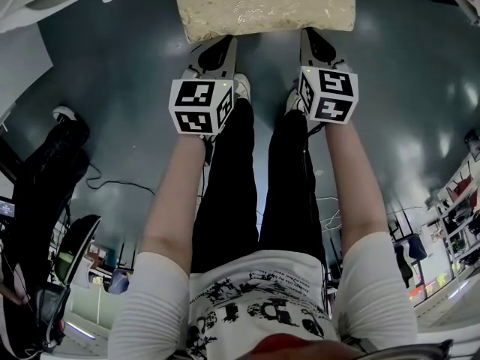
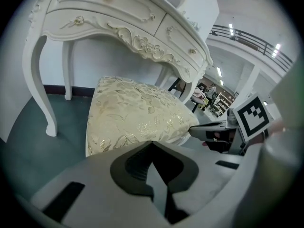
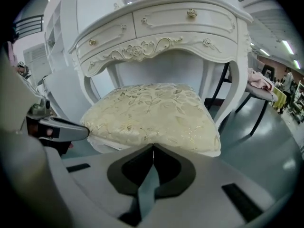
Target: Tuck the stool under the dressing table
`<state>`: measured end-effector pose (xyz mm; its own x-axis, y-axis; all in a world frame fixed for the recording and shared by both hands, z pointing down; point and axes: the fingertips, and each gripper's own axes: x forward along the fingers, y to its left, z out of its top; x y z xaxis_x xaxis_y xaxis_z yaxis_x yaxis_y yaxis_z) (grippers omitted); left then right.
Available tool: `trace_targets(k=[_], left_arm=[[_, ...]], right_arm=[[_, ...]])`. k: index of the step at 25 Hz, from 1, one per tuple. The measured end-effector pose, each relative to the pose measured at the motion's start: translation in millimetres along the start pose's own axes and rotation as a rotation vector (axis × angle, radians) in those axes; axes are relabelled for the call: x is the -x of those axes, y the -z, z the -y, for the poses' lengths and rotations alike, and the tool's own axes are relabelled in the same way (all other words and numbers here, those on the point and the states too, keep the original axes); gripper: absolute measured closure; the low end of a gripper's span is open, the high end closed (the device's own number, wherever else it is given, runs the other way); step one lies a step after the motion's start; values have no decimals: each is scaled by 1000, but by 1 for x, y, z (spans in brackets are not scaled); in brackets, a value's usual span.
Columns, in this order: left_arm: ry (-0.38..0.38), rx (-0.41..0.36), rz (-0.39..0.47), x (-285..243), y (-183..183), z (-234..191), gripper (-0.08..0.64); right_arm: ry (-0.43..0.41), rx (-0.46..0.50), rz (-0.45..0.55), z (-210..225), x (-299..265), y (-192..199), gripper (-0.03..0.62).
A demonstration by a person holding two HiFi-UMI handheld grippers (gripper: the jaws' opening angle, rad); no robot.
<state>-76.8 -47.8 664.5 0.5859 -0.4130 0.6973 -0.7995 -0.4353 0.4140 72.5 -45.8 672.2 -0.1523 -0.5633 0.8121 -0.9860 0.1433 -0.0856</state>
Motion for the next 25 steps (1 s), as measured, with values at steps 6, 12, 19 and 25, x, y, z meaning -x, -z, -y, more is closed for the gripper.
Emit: trace_targets(k=[6,12,19,25], left_arm=[[19,-15,-2,-8,-11,-2,540],[14,-66,10,-23,-37,-16,540],[-36,-84,59,-38,-79,-32,540],[-64,-131,61,-52,-106,-52,540]], right_arm=[[31,-40,12,8,-10,-13,575],[7,-40,45,13,-30,-41,575],[-47,34,46,20,-50,-84,575],[-72,42,58,21,-72,-112,575]])
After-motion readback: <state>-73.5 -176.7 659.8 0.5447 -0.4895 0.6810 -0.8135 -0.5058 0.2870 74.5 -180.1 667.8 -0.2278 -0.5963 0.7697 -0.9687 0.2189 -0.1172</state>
